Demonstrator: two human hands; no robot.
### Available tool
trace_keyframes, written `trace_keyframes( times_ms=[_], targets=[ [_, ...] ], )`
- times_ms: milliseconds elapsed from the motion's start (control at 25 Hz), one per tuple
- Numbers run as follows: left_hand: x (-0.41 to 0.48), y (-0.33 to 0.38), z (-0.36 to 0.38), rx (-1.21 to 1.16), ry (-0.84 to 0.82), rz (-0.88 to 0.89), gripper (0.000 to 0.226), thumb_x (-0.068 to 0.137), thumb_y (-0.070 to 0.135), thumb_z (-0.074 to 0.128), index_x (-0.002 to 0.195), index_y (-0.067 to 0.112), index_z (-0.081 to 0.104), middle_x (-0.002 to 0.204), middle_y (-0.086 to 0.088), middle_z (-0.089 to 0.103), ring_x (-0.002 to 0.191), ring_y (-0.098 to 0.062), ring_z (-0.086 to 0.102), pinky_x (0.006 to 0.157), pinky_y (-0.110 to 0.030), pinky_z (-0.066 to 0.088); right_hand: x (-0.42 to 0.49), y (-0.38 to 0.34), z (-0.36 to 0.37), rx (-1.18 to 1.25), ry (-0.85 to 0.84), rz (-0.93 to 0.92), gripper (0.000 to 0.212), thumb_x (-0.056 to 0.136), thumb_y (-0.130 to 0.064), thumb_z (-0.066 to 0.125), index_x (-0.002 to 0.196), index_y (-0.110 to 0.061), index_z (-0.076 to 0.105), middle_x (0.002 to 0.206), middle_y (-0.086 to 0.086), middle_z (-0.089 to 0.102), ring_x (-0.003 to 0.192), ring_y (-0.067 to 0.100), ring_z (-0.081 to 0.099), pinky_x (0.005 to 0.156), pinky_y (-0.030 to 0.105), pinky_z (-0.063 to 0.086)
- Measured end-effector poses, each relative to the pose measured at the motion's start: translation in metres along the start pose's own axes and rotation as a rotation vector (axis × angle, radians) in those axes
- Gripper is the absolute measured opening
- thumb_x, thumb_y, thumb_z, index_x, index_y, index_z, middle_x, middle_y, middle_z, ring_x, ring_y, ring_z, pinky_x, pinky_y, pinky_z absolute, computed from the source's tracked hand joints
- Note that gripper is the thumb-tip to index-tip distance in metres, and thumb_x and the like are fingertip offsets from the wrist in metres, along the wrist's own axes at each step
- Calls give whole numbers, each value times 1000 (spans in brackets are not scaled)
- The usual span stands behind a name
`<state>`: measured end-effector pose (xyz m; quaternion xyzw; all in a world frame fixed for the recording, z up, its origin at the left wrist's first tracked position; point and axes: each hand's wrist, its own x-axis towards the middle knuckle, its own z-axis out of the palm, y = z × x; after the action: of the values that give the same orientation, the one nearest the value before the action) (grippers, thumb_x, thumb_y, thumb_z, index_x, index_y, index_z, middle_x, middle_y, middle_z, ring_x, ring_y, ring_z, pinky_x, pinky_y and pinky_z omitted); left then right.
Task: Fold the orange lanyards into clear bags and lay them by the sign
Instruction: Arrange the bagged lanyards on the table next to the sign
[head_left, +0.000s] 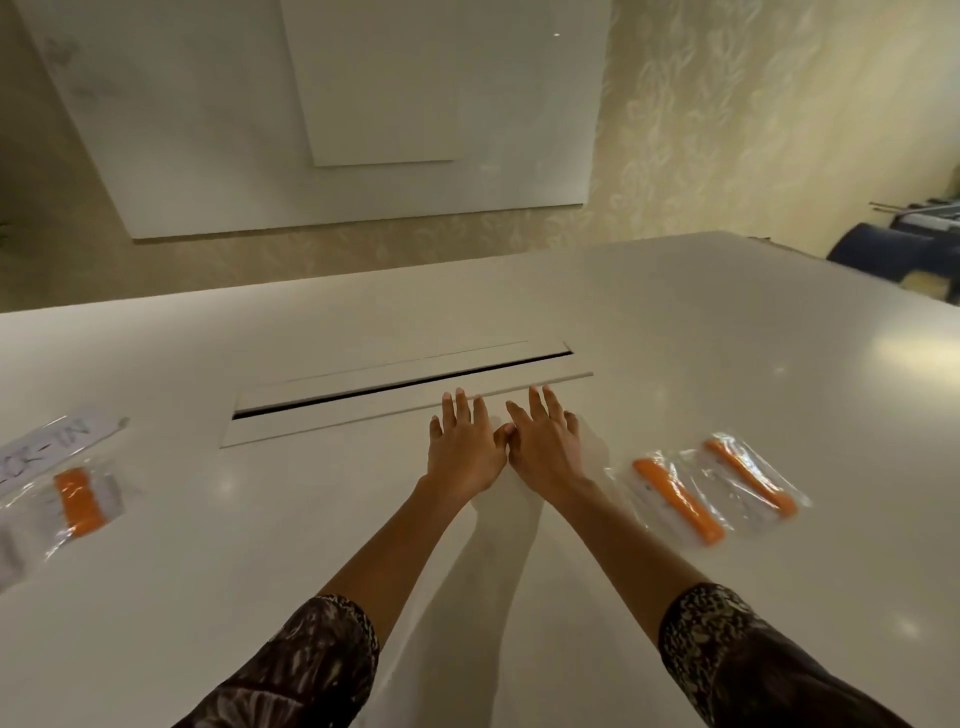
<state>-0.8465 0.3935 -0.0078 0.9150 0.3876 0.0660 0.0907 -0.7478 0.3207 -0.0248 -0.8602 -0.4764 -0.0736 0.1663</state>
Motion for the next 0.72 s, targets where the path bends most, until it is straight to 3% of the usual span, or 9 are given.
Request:
trace_keyframes(
  times_ms=[480,640,720],
  targets=[
    [4,77,23,-43,-66,159,72,97,58,15,152,11,12,160,-18,3,148,-32,-2,117,-50,10,-30,75,-28,-14,5,181,47,100,-34,39,146,-25,35,160,10,16,149,27,3,117,48,14],
    [0,110,26,-7,-102,161,72,96,60,19,149,11,21,157,-21,15,145,-36,13,113,-51,21,-42,107,-44,-31,11,210,44,100,-35,39,142,-22,41,159,10,21,149,28,6,116,49,16],
    [-3,122,28,24,-102,177,68,96,59,24,142,9,33,150,-22,30,138,-37,29,107,-50,29,-47,122,-52,-26,-5,227,42,99,-36,40,136,-20,49,156,12,28,148,29,9,114,50,18]
  ],
)
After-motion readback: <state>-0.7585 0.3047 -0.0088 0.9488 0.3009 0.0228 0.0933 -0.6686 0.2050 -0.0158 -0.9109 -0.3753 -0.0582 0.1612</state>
